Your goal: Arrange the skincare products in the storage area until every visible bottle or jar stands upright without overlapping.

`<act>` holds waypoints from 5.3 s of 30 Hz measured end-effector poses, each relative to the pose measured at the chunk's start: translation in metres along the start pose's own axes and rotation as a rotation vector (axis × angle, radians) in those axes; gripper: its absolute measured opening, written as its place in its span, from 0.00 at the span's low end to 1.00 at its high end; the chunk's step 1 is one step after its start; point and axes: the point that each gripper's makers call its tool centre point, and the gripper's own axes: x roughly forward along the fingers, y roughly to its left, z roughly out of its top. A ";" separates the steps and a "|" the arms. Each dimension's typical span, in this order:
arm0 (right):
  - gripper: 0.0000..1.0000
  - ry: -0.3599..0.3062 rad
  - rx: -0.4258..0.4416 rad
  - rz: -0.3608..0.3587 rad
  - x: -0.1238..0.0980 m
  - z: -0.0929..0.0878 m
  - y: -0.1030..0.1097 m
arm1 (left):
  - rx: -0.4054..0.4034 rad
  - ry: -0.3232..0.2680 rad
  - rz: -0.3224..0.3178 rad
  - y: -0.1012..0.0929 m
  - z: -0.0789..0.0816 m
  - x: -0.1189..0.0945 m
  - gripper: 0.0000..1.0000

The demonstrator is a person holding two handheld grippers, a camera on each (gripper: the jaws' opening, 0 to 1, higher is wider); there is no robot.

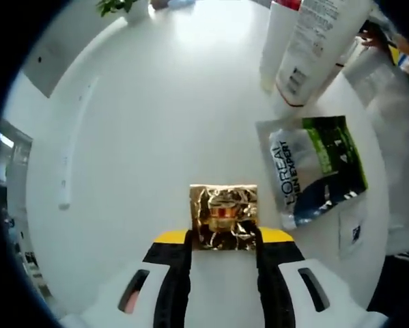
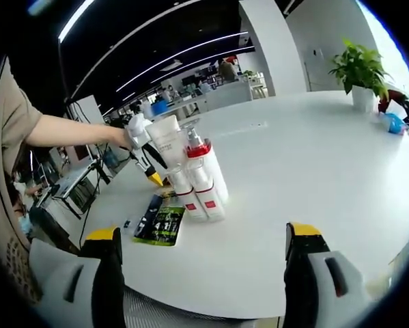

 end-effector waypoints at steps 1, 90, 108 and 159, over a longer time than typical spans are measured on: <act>1.00 0.001 -0.001 0.000 0.000 0.000 0.000 | -0.003 -0.001 0.002 0.000 0.000 -0.001 0.34; 0.98 0.018 -0.081 0.093 0.001 -0.002 0.022 | -1.440 -0.295 0.356 -0.098 -0.056 -0.038 0.34; 0.97 0.017 -0.071 0.094 0.000 -0.003 0.022 | -1.678 -0.331 0.502 -0.112 -0.055 -0.030 0.35; 0.97 0.024 -0.079 0.095 0.001 -0.004 0.021 | -1.704 -0.314 0.521 -0.118 -0.050 -0.021 0.45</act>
